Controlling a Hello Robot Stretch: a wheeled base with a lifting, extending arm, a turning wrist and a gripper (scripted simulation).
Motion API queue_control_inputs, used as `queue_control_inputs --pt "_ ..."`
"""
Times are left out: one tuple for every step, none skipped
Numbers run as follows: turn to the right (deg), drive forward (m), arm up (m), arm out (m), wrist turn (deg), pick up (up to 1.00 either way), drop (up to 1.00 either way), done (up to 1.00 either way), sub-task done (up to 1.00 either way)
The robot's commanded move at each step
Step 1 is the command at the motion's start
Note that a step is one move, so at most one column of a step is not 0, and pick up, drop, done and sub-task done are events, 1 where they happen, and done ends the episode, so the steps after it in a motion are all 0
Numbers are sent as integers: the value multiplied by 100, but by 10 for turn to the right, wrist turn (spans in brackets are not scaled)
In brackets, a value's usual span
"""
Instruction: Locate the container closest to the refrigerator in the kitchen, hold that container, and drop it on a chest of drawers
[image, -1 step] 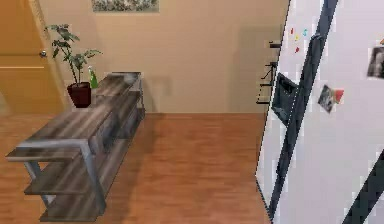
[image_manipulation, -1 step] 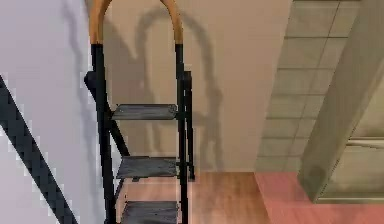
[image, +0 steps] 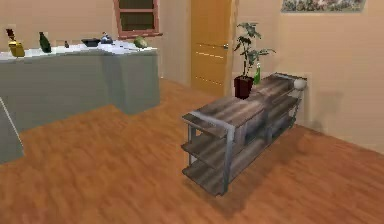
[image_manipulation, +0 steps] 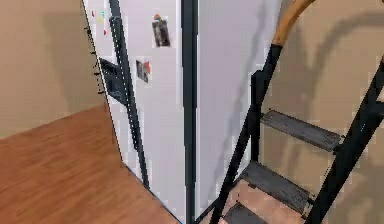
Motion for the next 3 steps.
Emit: queue_control_inputs --pt "-300 0 0 0 0 0 0 0 0" --pt "0 10 0 0 0 0 0 0 0" --pt "450 0 0 0 0 0 0 0 0"
